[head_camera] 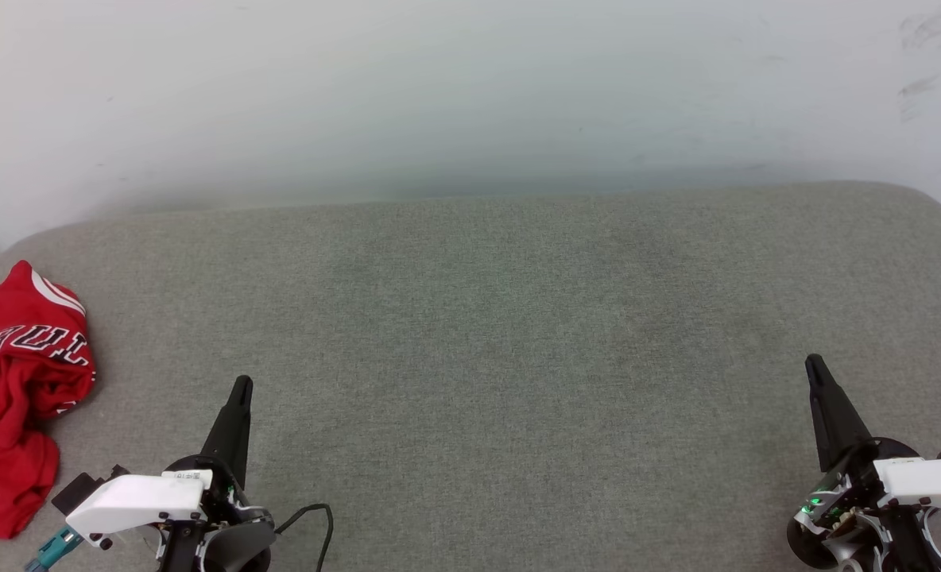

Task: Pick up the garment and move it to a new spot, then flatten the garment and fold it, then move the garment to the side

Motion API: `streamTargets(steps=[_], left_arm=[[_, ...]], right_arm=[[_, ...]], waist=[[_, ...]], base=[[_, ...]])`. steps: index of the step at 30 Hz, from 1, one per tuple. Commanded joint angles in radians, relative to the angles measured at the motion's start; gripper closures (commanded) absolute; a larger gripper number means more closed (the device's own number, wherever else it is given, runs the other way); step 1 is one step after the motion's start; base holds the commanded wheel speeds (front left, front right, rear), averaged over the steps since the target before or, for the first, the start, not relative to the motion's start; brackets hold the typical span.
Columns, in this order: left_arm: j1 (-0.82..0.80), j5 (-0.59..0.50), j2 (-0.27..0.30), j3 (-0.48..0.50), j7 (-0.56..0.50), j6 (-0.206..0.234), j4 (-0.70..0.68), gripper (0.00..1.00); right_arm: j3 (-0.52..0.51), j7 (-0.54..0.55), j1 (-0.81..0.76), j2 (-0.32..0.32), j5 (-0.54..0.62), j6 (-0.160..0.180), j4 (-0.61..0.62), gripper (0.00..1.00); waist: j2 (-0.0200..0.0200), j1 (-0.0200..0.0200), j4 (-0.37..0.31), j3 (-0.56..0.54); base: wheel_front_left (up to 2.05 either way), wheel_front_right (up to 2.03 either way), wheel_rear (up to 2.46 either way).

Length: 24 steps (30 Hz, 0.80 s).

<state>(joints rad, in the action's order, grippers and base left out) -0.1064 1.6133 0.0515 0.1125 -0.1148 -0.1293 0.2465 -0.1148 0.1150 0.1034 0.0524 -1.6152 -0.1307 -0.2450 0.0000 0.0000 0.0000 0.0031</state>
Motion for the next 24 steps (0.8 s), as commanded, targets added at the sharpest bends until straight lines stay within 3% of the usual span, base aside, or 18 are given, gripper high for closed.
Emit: streamTargets(steps=[1,24], left_arm=[[-0.007,-0.003,-0.002,0.005,-0.003,-0.003,0.000,1.00],[-0.007,-0.002,-0.002,0.004,-0.002,-0.003,0.000,1.00]], right_arm=[[0.000,0.001,0.011,-0.004,0.005,0.000,-0.001,1.00],[0.000,0.001,0.011,-0.004,0.005,0.000,-0.001,1.00]], waist=[[0.0000,0.0000,0.000,0.000],[0.0000,0.0000,0.000,0.000]], base=[[0.00,0.00,0.00],[0.00,0.00,0.00]])
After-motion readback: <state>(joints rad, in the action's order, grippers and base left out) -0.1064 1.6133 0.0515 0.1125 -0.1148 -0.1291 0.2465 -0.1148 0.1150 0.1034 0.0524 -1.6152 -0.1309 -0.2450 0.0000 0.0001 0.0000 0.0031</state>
